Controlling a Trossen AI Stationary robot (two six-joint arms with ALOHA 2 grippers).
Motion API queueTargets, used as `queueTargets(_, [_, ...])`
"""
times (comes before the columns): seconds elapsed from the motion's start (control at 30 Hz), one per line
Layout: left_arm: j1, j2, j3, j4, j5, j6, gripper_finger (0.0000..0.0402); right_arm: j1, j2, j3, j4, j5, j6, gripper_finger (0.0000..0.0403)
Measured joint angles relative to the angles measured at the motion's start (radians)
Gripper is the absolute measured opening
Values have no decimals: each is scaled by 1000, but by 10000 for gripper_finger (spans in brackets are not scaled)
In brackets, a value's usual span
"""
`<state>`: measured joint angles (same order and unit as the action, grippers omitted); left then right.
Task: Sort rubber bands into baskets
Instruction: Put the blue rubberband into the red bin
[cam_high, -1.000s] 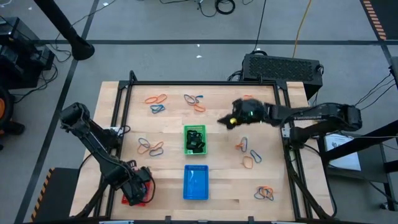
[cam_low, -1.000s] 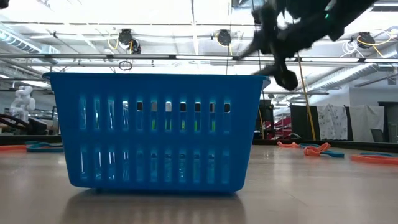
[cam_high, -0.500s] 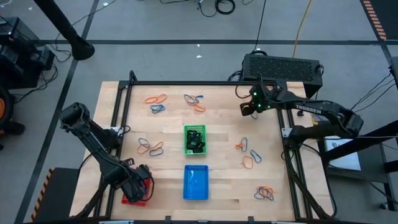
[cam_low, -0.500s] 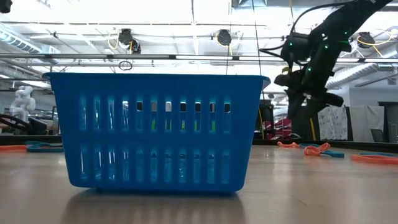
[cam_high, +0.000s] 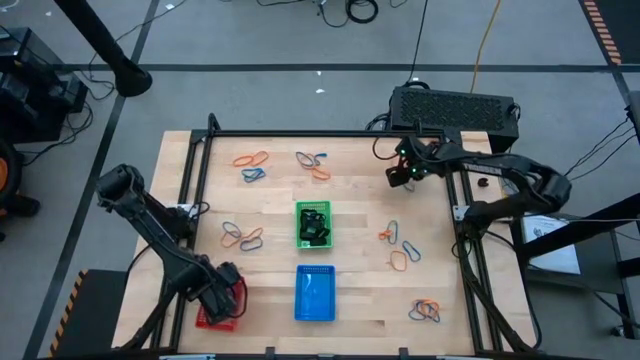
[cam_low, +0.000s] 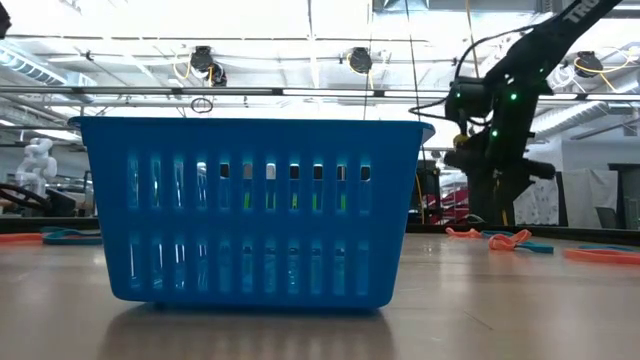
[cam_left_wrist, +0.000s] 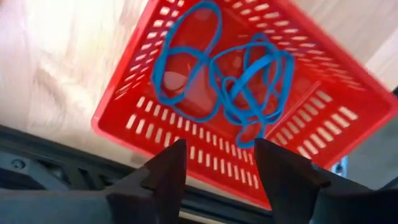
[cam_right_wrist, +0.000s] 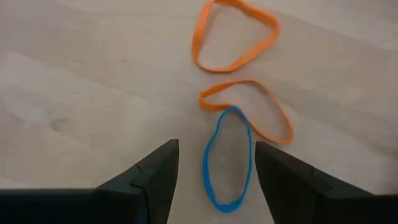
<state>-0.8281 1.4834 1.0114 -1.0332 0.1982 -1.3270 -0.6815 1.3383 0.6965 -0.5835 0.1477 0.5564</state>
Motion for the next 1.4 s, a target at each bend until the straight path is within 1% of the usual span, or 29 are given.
queueTargets(0.1, [21, -9, 26, -1, -26, 5, 200, 0, 27, 0, 29, -62, 0, 203])
queueTargets(0.17, [41, -33, 44, -2, -91, 26, 200, 6, 35, 0, 47, -100, -1, 203])
queueTargets(0.27, [87, -86, 53, -14, -222, 76, 200, 20, 35, 0, 66, -119, 4, 203])
queueTargets(0.37, [169, -128, 47, -97, -325, 138, 200, 34, 35, 0, 71, -120, 20, 203])
queueTargets(0.43, [249, -141, 20, -105, -355, 210, 200, 40, 35, 0, 72, -120, 32, 203])
queueTargets(0.5, [336, -143, -23, -84, -341, 304, 200, 48, 35, 0, 71, -120, 43, 203])
queueTargets(0.57, [416, -142, -80, -45, -292, 403, 200, 55, 35, 0, 69, -121, 56, 203])
queueTargets(0.63, [491, -142, -141, -5, -254, 463, 200, 63, 35, 0, 62, -122, 60, 203])
queueTargets(0.77, [635, -142, -232, 3, -245, 469, 200, 90, 35, 0, 42, -124, 80, 203])
queueTargets(0.83, [687, -142, -263, 18, -235, 470, 200, 104, 35, 0, 37, -124, 94, 203])
queueTargets(0.97, [757, -142, -301, 57, -201, 470, 200, 133, 35, 0, 34, -124, 124, 203])
queueTargets(1.23, [848, -142, -338, 111, -197, 486, 200, 181, 35, 0, 33, -124, 155, 203])
queueTargets(1.4, [899, -142, -399, 163, -146, 476, 200, 200, 35, 0, 32, -124, 166, 203])
